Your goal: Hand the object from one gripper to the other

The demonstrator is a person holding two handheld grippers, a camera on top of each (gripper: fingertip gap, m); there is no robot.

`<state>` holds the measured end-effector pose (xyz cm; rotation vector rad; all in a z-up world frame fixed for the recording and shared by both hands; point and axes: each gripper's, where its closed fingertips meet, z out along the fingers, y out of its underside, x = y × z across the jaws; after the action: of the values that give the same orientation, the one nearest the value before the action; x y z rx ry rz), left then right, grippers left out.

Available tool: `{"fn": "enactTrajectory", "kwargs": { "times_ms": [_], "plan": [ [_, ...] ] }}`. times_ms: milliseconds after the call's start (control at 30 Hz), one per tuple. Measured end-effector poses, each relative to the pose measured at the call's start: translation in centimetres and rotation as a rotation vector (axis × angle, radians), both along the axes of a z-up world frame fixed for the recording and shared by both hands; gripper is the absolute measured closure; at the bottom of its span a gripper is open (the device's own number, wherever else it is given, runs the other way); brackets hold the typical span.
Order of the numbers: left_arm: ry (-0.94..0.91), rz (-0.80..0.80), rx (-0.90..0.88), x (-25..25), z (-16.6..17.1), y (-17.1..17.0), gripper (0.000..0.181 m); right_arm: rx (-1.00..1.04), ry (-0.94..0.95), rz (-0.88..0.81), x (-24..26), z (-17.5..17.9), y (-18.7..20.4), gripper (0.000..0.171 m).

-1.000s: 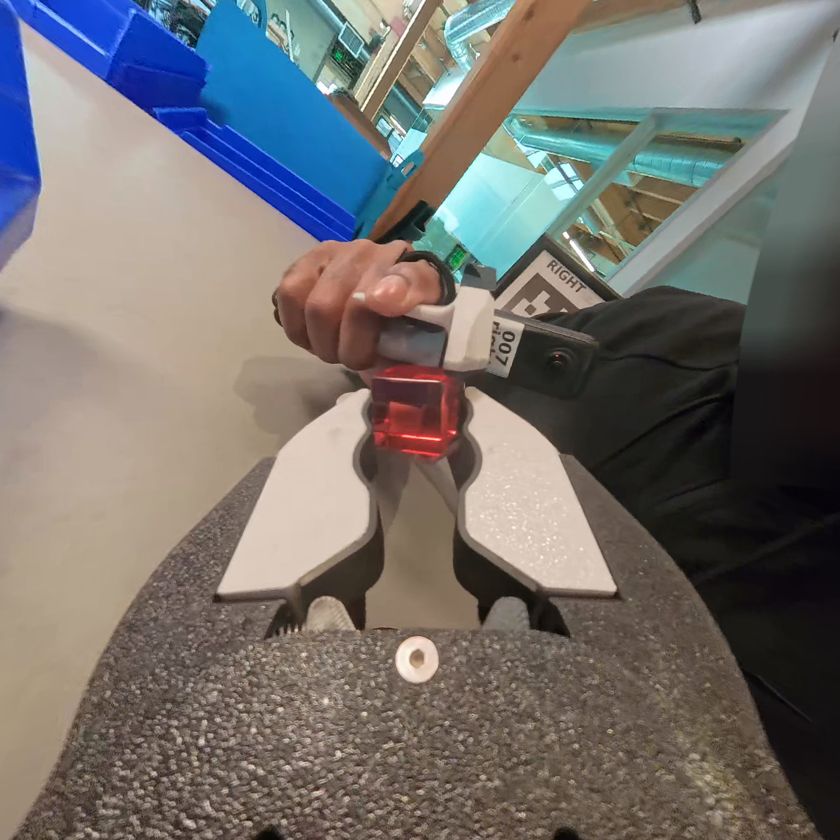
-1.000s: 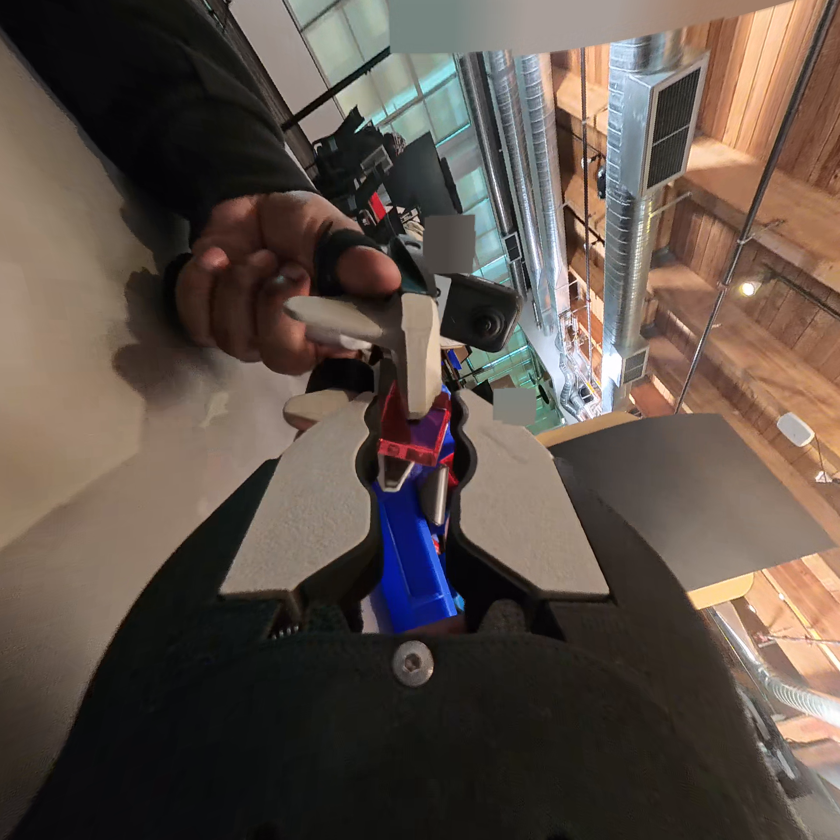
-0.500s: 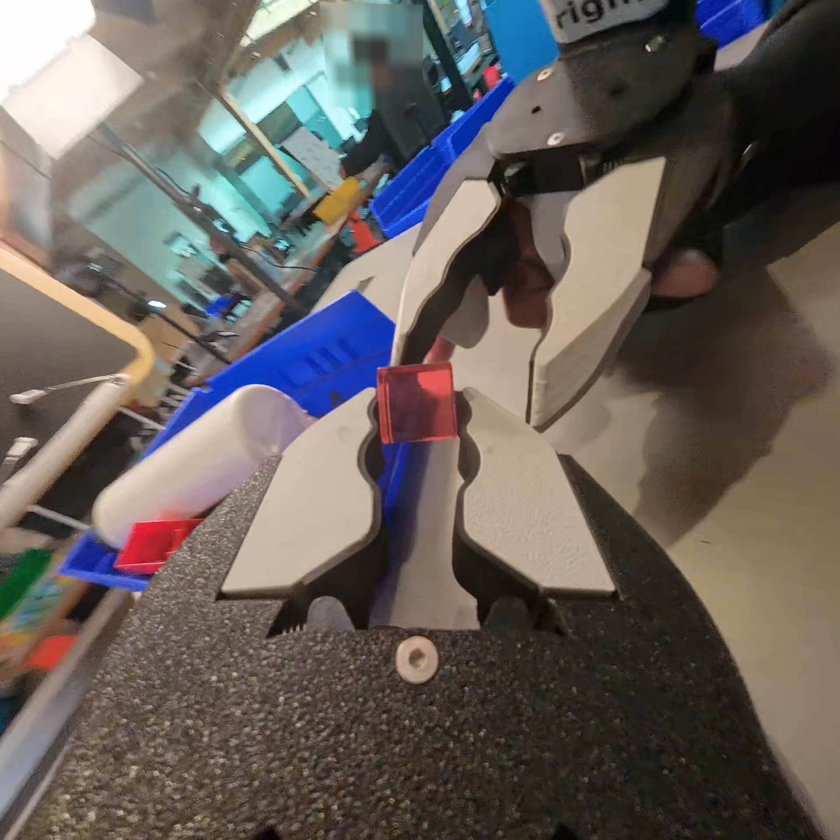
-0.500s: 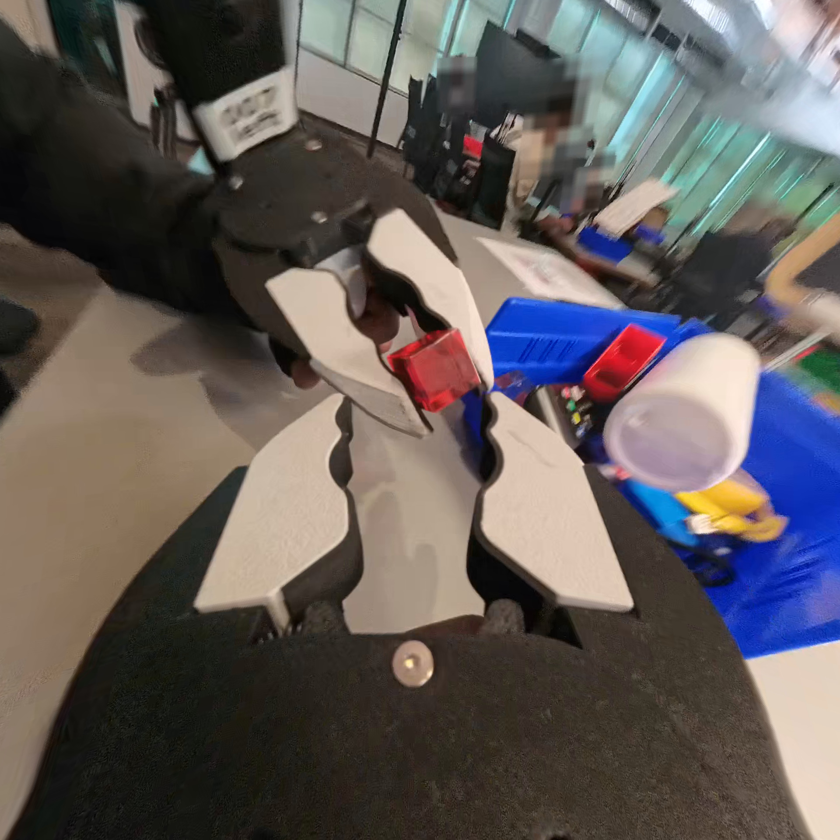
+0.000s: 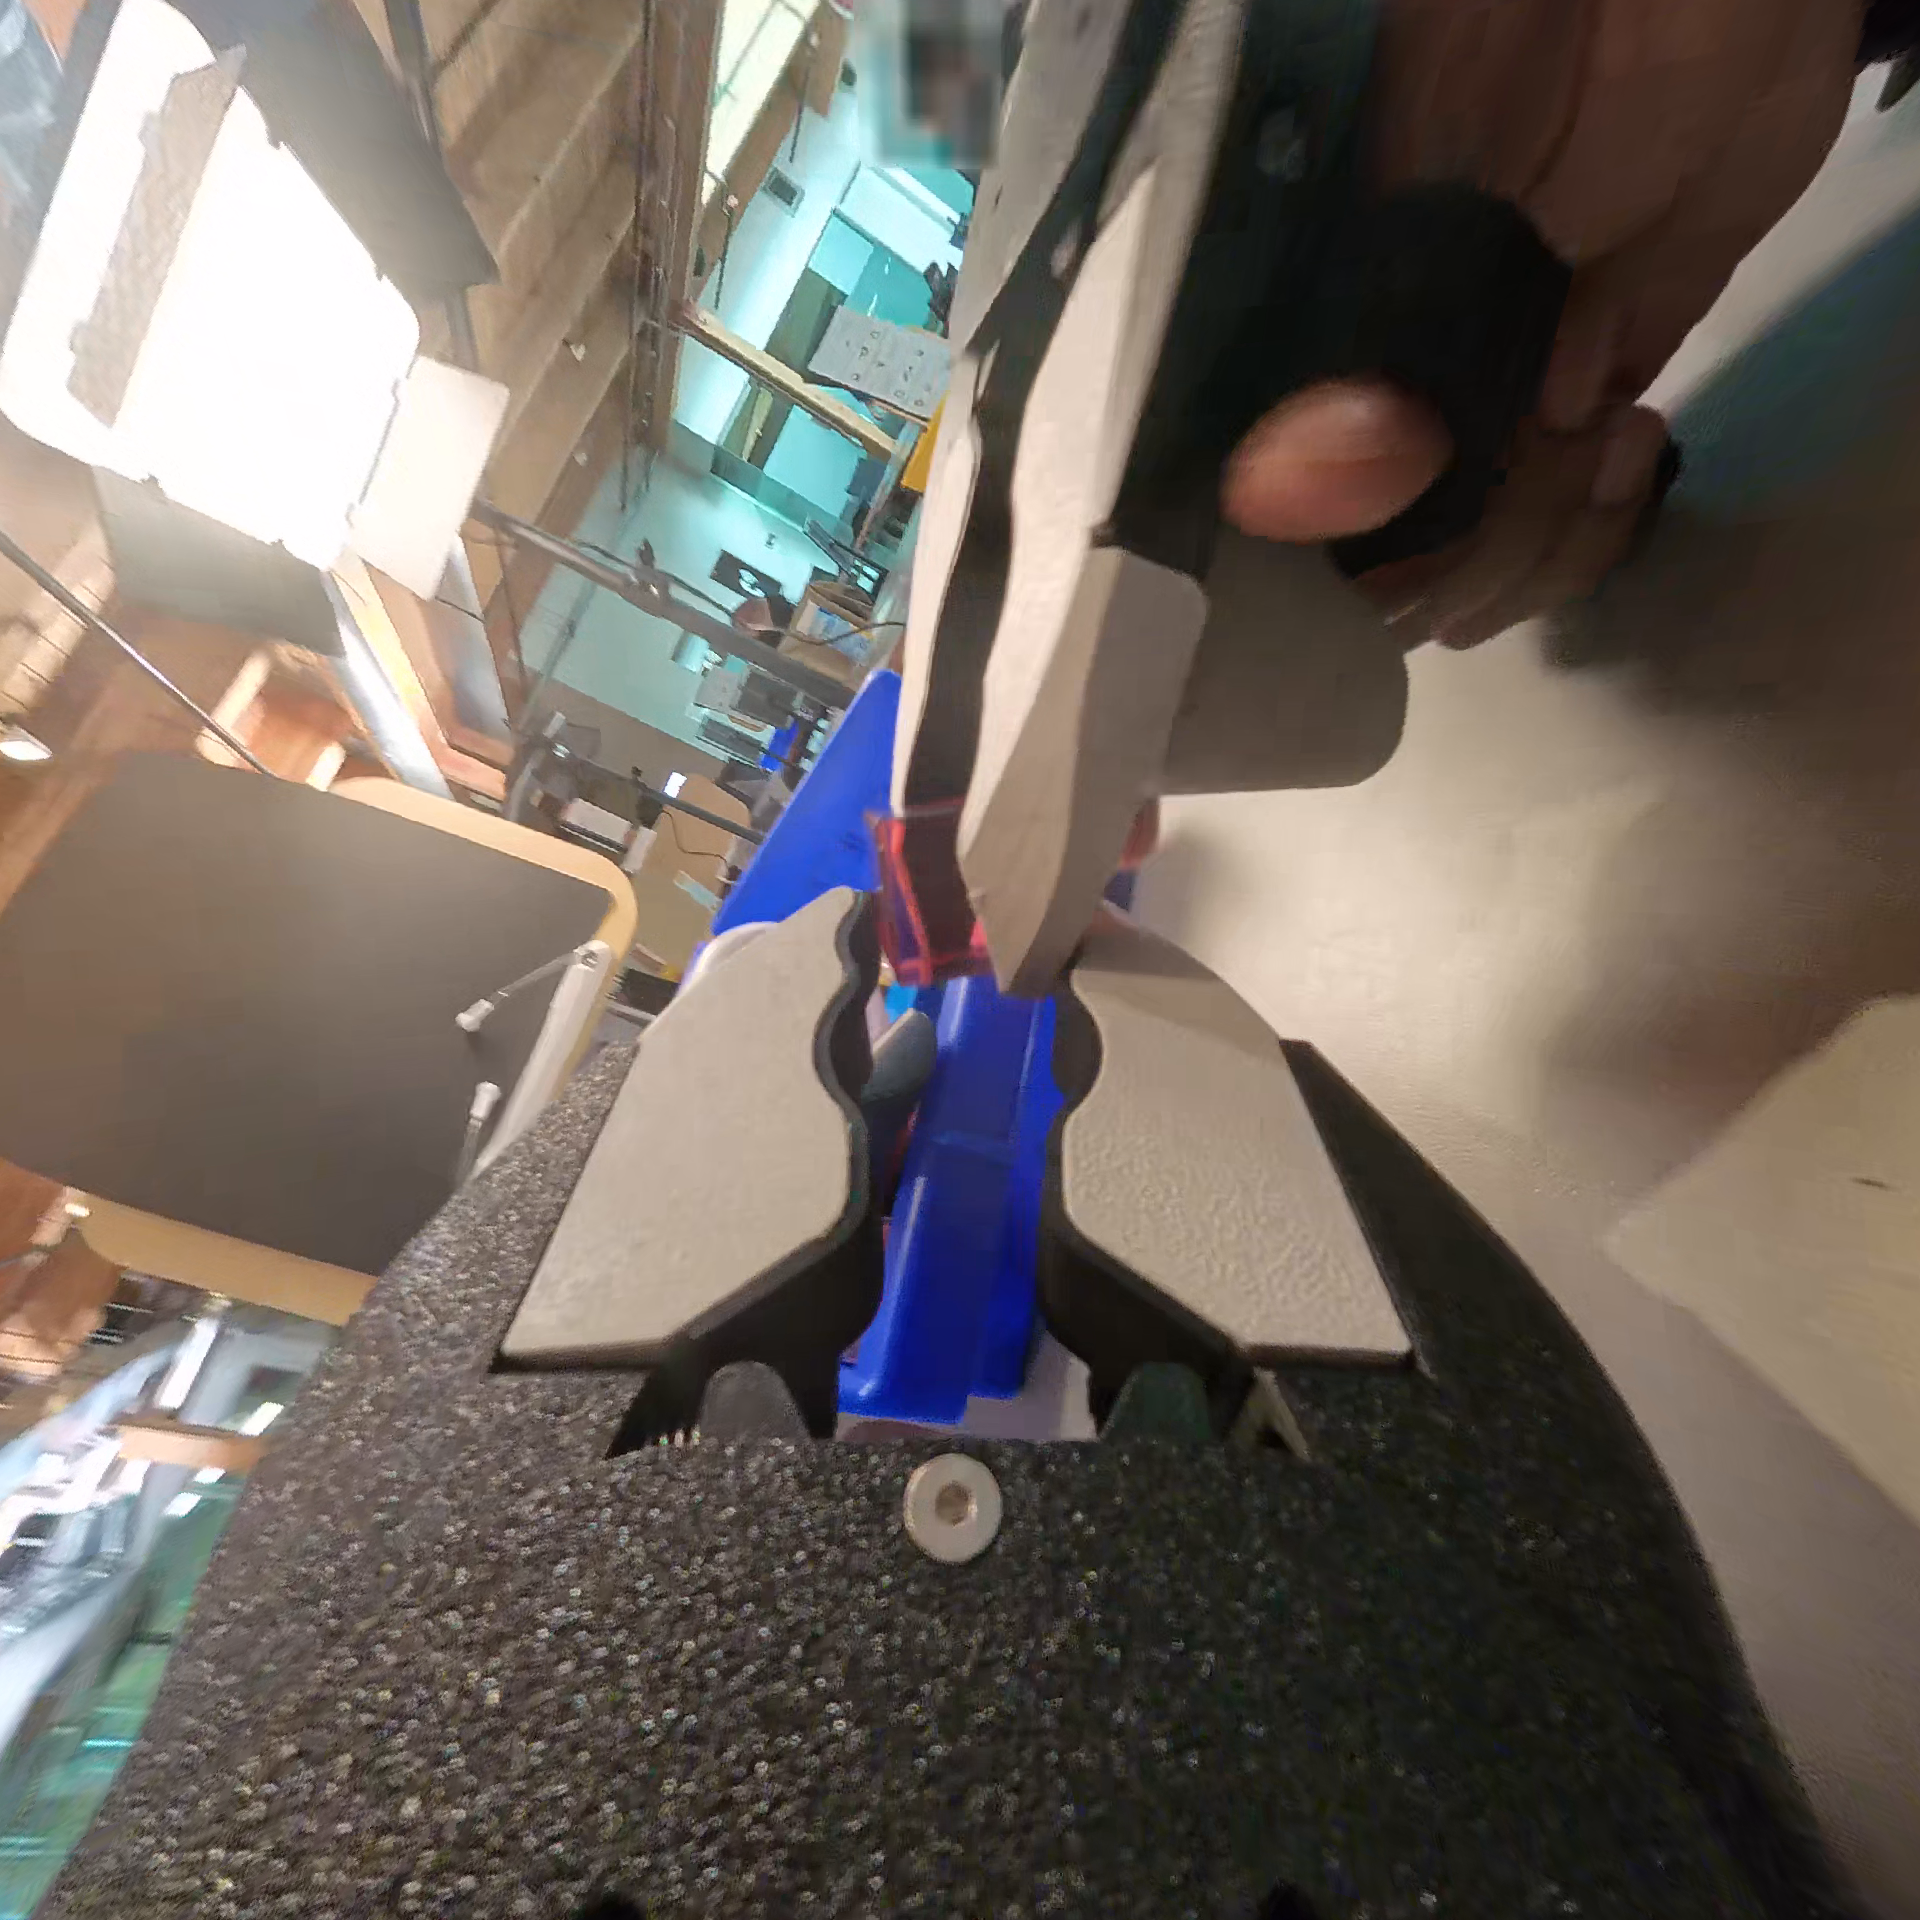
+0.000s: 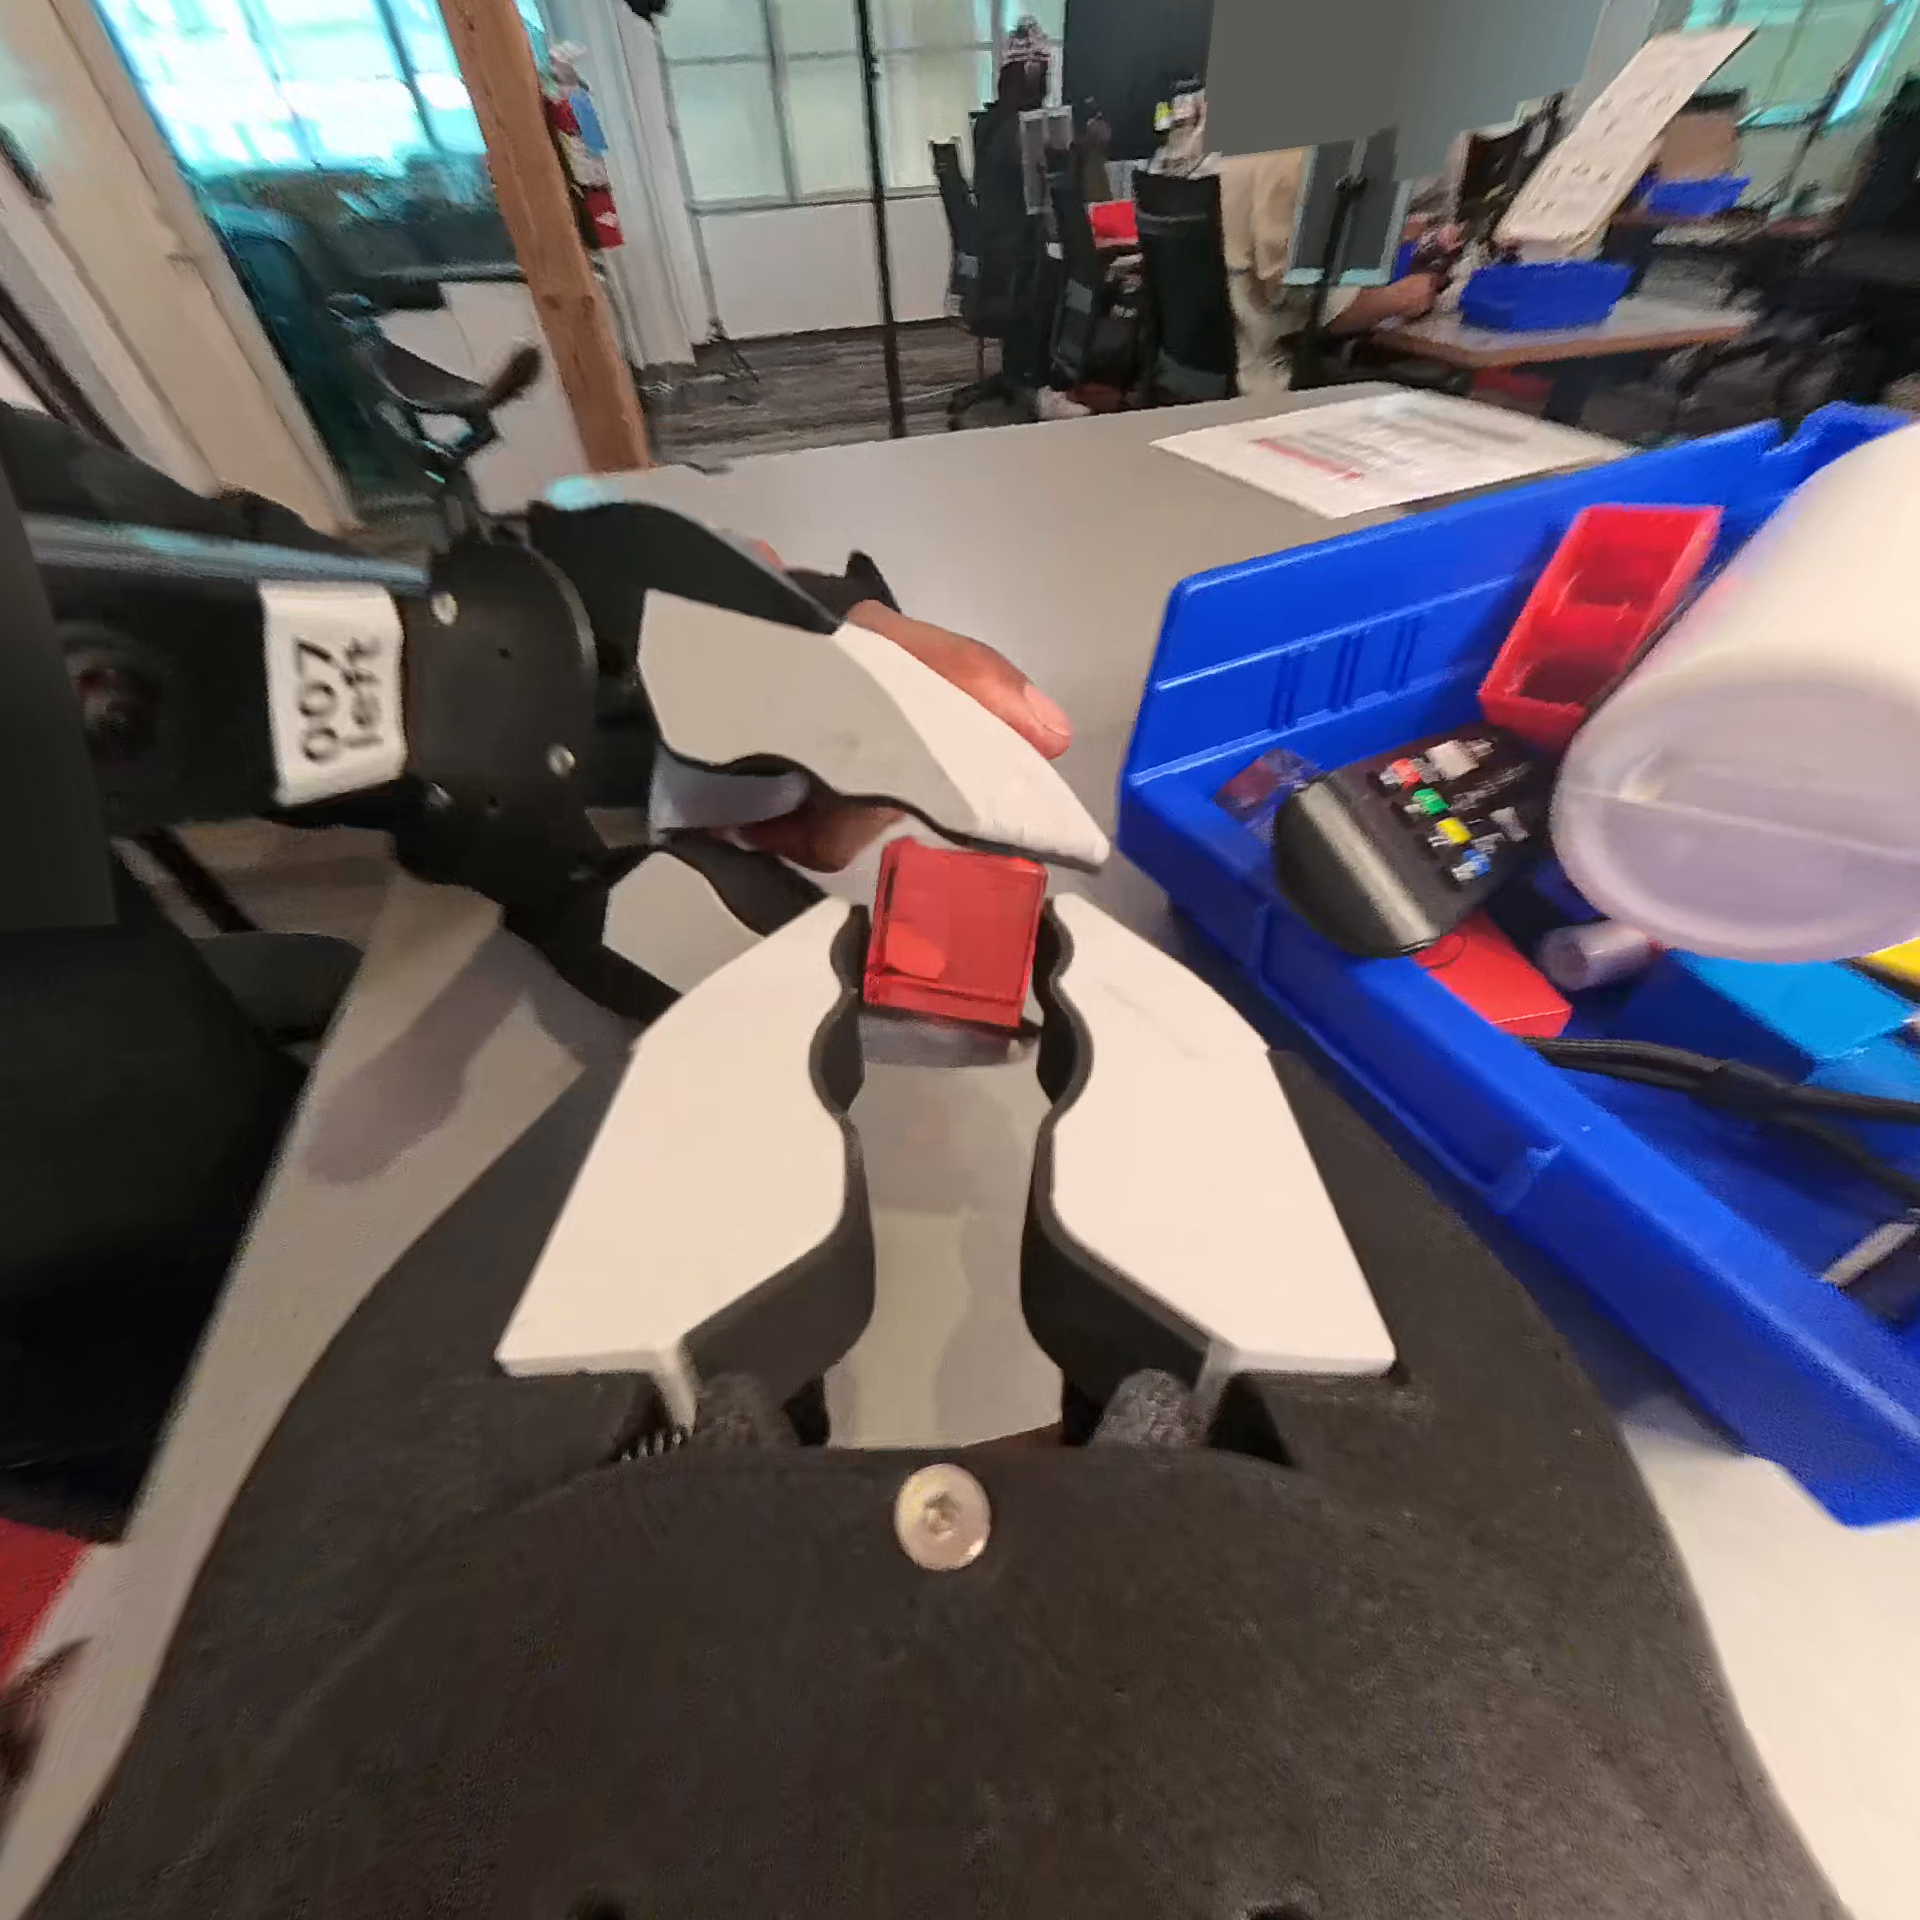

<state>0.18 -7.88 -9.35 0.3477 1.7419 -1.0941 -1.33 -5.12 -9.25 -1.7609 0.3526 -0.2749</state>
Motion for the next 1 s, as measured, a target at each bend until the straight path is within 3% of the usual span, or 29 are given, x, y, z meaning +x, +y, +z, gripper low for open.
{"fn": "enactTrajectory", "kwargs": {
  "times_ms": [133,233,333,400,567,800,900,1000],
  "plan": [
    [0.281,0.008,-0.032,1.3,-1.4,0.5,0.151,-0.217,-0.384,-0.160,1.7,0.2,-1.8,0.142],
    [0.575,-0.034,-0.152,1.7,-1.1,0.9,0.150,-0.439,-0.669,-0.274,3.0,-0.1,-3.1,0.143],
    [0.939,-0.165,-0.242,0.5,-0.8,0.6,0.144,-0.541,-0.777,-0.294,3.2,-0.7,-3.2,0.143],
    [1.050,-0.206,-0.300,0.3,-0.3,0.6,0.140,-0.555,-0.799,-0.284,3.0,-1.0,-2.8,0.142],
    [1.087,-0.218,-0.267,-0.6,-1.2,-0.1,0.139,-0.598,-0.887,-0.305,2.8,-1.2,-2.5,0.143],
    [1.001,-0.181,-0.199,-1.2,-1.9,-0.7,0.145,-0.605,-1.004,-0.277,1.8,-1.1,-1.4,0.143],
    [0.888,-0.159,-0.177,-0.9,-1.9,-0.6,0.151,-0.576,-0.961,-0.255,1.8,-1.3,-1.4,0.142],
    [0.657,-0.085,-0.148,0.2,-1.5,-0.1,0.152,-0.485,-0.773,-0.224,2.1,-1.8,-1.7,0.134]
  ]
}}
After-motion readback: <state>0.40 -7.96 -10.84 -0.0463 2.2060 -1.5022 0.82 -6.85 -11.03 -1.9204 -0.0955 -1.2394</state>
